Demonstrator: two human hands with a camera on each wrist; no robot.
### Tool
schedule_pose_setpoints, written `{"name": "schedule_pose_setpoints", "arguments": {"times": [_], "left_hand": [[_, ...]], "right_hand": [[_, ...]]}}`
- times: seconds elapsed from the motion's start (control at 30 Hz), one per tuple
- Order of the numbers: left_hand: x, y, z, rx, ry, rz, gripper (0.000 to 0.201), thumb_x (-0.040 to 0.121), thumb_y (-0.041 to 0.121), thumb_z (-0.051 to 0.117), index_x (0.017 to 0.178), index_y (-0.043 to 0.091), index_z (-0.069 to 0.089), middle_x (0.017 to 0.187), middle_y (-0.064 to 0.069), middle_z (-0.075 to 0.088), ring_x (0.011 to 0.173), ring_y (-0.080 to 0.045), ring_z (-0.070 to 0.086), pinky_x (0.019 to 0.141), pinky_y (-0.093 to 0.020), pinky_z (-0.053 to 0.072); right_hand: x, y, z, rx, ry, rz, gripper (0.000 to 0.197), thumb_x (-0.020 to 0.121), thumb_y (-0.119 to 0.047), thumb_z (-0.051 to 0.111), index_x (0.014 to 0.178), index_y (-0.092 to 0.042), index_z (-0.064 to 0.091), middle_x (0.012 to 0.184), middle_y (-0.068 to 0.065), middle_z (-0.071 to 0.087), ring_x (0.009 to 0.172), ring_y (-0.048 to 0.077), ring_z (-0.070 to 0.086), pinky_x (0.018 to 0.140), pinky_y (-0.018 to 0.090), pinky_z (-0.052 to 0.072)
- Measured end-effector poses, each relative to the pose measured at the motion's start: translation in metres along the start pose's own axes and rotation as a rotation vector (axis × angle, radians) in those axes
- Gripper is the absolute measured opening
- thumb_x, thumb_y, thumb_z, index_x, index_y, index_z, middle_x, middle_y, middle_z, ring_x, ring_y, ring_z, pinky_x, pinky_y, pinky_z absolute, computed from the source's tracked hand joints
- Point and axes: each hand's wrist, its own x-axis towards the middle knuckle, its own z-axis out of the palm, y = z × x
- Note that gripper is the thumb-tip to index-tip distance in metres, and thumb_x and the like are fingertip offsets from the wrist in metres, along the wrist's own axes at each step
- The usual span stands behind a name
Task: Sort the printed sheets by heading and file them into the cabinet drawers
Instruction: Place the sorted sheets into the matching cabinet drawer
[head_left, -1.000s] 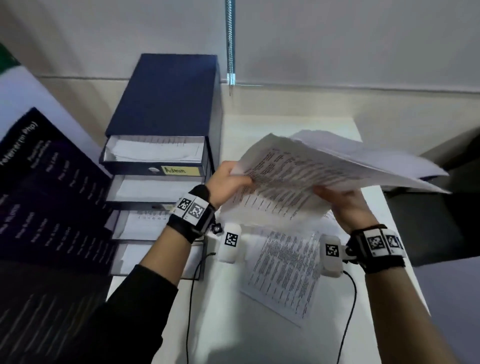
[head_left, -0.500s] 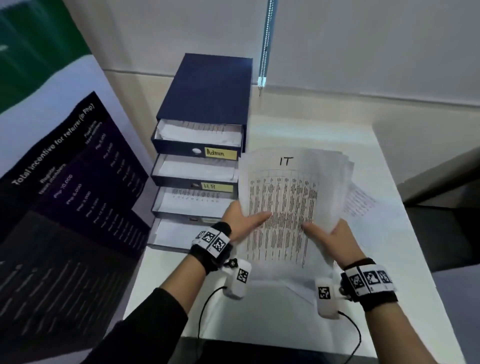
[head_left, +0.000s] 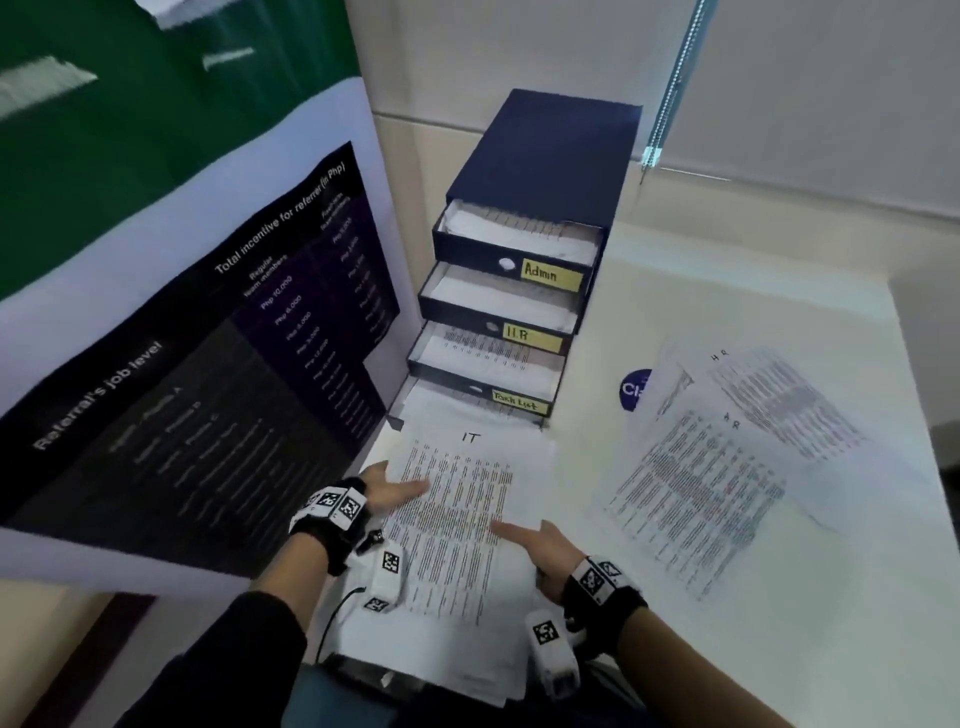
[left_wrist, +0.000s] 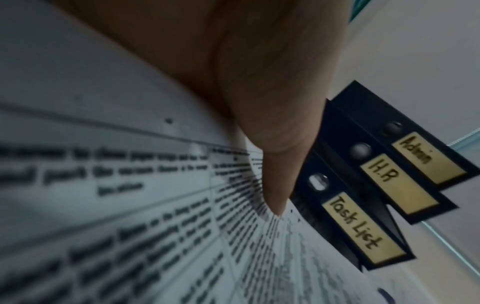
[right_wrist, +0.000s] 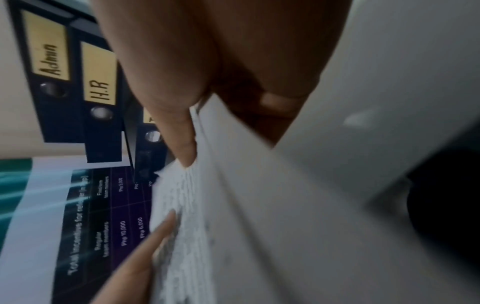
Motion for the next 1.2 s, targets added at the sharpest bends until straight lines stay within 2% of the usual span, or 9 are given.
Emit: {"name": "schedule_pose_setpoints", "arguments": {"times": [0.17, 0.33, 0.43, 0.53, 0.7, 0.9, 1.03, 1.13, 1.2], "left_hand": [[-0.048, 0.015, -0.013, -0.2, 0.128, -0.006, 0.11, 0.038, 0.072, 0.088, 0.133, 0.028, 0.053, 0.13, -0.001, 0.062, 0.115, -0.022, 0.062, 0.099, -0.046, 0.05], [-0.09, 0.058, -0.036, -0.262, 0.141, 0.003, 0.084, 0.045, 0.064, 0.089, 0.113, 0.021, 0.066, 0.115, -0.004, 0.067, 0.106, -0.019, 0.064, 0.098, -0.036, 0.052], [-0.102, 0.076, -0.048, -0.213, 0.019, -0.01, 0.049, 0.073, 0.02, 0.085, 0.117, 0.012, 0.065, 0.117, -0.013, 0.069, 0.106, -0.025, 0.066, 0.094, -0.032, 0.052], [-0.106, 0.084, -0.062, -0.171, -0.007, -0.006, 0.039, 0.082, -0.004, 0.071, 0.12, -0.004, 0.064, 0.119, -0.02, 0.067, 0.097, -0.027, 0.067, 0.075, -0.026, 0.054], [-0.1, 0.098, -0.086, -0.22, 0.001, 0.007, 0.04, 0.086, -0.004, 0.067, 0.125, -0.003, 0.059, 0.121, -0.018, 0.066, 0.107, -0.033, 0.065, 0.077, -0.03, 0.052], [-0.069, 0.109, -0.086, -0.244, 0.089, 0.068, 0.051, 0.078, 0.009, 0.08, 0.124, 0.003, 0.059, 0.119, -0.017, 0.066, 0.099, -0.026, 0.066, 0.076, -0.027, 0.055], [-0.047, 0.108, -0.076, -0.111, -0.017, 0.02, 0.049, 0.075, 0.018, 0.084, 0.117, 0.004, 0.063, 0.107, -0.014, 0.068, 0.074, -0.021, 0.067, 0.046, -0.022, 0.051], [-0.033, 0.118, -0.072, -0.159, 0.085, 0.058, 0.041, 0.077, 0.021, 0.082, 0.108, 0.013, 0.058, 0.104, -0.011, 0.062, 0.067, -0.021, 0.062, 0.039, -0.022, 0.047], [-0.023, 0.127, -0.07, -0.195, 0.19, 0.071, 0.038, 0.075, 0.029, 0.083, 0.1, 0.02, 0.056, 0.106, -0.011, 0.061, 0.077, -0.029, 0.067, 0.061, -0.035, 0.06]], "right_hand": [[0.012, -0.005, 0.004, 0.12, -0.048, -0.047, 0.065, 0.068, -0.023, 0.088, 0.126, -0.006, 0.061, 0.121, 0.013, 0.068, 0.113, 0.031, 0.064, 0.103, 0.052, 0.045], [0.107, -0.009, -0.037, 0.104, 0.051, -0.019, 0.09, 0.05, -0.04, 0.095, 0.127, -0.009, 0.061, 0.118, 0.015, 0.068, 0.106, 0.034, 0.067, 0.097, 0.056, 0.048], [0.157, -0.011, -0.059, 0.095, 0.069, 0.085, 0.108, 0.04, -0.05, 0.096, 0.132, -0.011, 0.056, 0.12, 0.017, 0.067, 0.102, 0.038, 0.067, 0.092, 0.06, 0.049], [0.077, -0.043, -0.013, 0.028, -0.023, 0.144, 0.074, 0.065, -0.042, 0.088, 0.125, -0.007, 0.062, 0.125, 0.021, 0.064, 0.102, 0.032, 0.066, 0.091, 0.055, 0.052], [0.049, -0.046, 0.014, 0.07, -0.183, 0.124, 0.035, 0.094, -0.009, 0.061, 0.128, -0.006, 0.059, 0.109, 0.012, 0.072, 0.096, 0.023, 0.071, 0.073, 0.035, 0.06], [0.13, -0.036, -0.026, -0.083, 0.14, 0.012, 0.049, 0.072, -0.027, 0.08, 0.105, 0.006, 0.065, 0.103, 0.038, 0.064, 0.073, 0.043, 0.06, 0.065, 0.042, 0.05], [0.137, -0.057, -0.041, 0.006, 0.228, 0.077, 0.08, 0.06, -0.036, 0.089, 0.119, 0.008, 0.058, 0.122, 0.035, 0.057, 0.094, 0.052, 0.062, 0.088, 0.056, 0.051], [0.095, -0.086, -0.02, -0.052, 0.088, 0.182, 0.034, 0.084, -0.029, 0.075, 0.102, -0.001, 0.065, 0.079, 0.013, 0.072, 0.057, 0.02, 0.069, 0.05, 0.025, 0.056], [0.094, -0.089, -0.019, -0.013, 0.002, 0.213, 0.016, 0.092, -0.021, 0.065, 0.095, -0.005, 0.062, 0.063, 0.005, 0.063, 0.034, 0.004, 0.046, 0.032, 0.013, 0.036]]}}
